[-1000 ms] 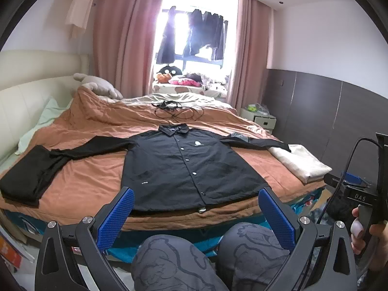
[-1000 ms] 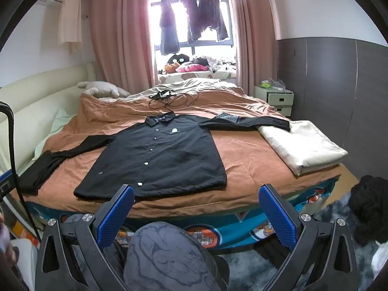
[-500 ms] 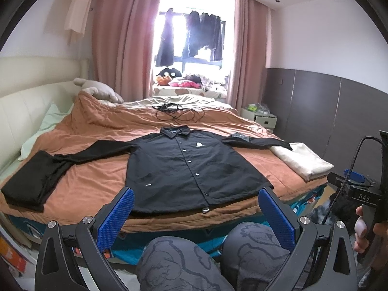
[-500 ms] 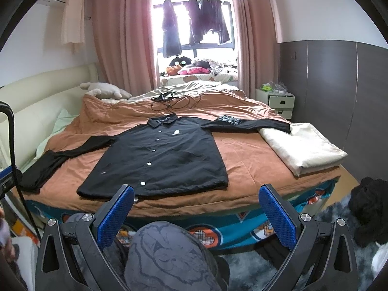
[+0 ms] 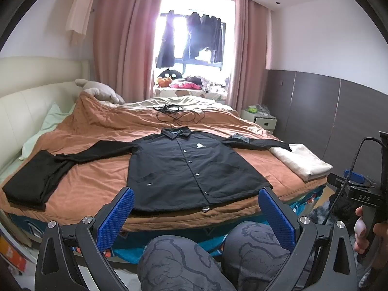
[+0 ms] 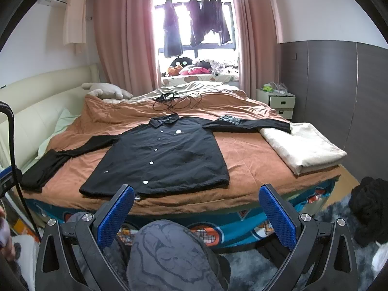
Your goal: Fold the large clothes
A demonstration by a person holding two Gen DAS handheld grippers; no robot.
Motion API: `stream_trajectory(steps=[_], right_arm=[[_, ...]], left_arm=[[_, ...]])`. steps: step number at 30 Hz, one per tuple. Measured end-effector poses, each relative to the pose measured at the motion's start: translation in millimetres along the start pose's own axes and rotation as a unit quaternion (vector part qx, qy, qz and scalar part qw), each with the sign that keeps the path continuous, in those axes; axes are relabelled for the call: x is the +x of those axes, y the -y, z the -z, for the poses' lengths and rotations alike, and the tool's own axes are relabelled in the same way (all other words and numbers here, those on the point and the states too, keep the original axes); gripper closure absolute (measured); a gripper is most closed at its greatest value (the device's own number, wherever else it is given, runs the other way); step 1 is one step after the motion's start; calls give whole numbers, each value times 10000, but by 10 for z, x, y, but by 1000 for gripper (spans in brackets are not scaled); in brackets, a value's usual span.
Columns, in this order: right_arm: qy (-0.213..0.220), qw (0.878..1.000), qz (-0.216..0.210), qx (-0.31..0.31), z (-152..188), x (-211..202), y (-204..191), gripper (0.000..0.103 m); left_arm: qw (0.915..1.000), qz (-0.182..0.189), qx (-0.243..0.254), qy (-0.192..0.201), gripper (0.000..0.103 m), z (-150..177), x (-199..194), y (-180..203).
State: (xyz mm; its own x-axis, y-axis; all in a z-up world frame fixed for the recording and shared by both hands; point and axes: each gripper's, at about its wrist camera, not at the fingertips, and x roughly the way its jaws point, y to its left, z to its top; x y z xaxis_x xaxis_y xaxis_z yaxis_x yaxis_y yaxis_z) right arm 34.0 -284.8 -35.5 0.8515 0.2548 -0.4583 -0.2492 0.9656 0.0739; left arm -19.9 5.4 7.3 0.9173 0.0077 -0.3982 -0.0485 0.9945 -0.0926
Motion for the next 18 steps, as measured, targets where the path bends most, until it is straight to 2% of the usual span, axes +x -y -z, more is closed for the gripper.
stream_trajectory(steps=[18], right_arm=[[7,10000,-25,91,-19,-45,5,0]], left_arm=[[10000,-7,-56,36,0,2,-16,32]])
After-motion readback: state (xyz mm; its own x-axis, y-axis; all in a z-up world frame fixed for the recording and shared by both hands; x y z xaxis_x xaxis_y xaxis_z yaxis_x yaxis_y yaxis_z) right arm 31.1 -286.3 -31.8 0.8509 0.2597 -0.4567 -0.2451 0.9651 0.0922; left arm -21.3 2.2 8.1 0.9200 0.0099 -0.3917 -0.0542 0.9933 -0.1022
